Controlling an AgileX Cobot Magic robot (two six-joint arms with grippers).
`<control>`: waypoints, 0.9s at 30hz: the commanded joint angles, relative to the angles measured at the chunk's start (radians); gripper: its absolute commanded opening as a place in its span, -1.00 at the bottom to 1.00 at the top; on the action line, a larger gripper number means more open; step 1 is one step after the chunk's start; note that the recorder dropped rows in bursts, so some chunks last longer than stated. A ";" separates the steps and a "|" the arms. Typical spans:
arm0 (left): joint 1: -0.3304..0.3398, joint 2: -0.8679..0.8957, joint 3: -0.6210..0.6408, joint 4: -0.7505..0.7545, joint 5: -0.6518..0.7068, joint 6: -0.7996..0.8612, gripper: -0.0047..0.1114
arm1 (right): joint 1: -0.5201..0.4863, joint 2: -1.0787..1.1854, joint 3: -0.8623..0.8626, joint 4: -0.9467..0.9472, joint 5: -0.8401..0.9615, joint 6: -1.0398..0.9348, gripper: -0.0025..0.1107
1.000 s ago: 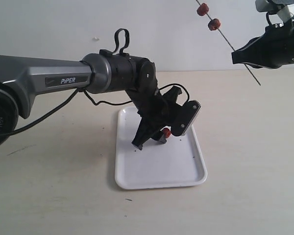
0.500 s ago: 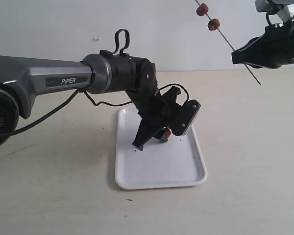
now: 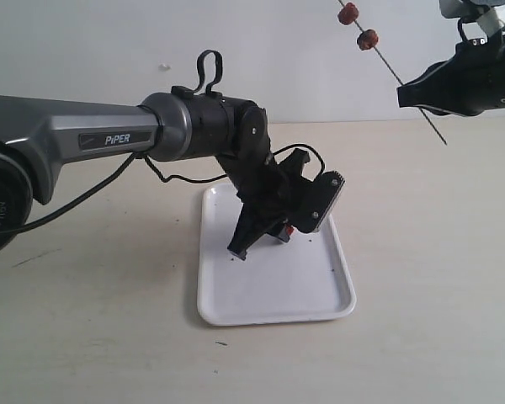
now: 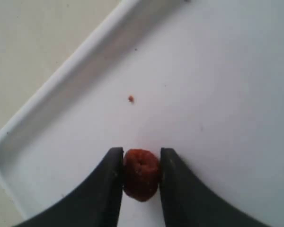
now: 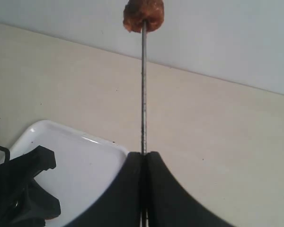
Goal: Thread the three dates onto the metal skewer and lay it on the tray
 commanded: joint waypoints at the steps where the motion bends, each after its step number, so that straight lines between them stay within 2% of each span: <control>1: 0.000 0.005 -0.005 -0.001 0.008 -0.011 -0.46 | -0.006 -0.009 -0.001 0.017 0.007 -0.014 -0.96; 7: 0.000 -0.002 -0.005 -0.006 0.003 -0.062 -0.46 | -0.006 -0.009 -0.001 0.017 0.007 -0.014 -0.96; 10: 0.000 -0.017 -0.005 -0.014 -0.006 -0.144 -0.46 | -0.006 -0.009 -0.001 0.017 0.007 -0.014 -0.96; 16: 0.004 -0.073 -0.005 -0.127 -0.006 -0.231 -0.46 | -0.006 -0.009 -0.001 0.017 0.007 -0.014 -0.96; 23: 0.065 -0.163 -0.005 -0.451 0.011 -0.270 -0.46 | -0.006 -0.009 -0.001 0.013 0.007 -0.014 -0.96; 27: 0.136 -0.193 -0.005 -0.722 0.125 -0.289 -0.46 | -0.006 -0.009 -0.001 -0.007 0.007 0.003 -0.96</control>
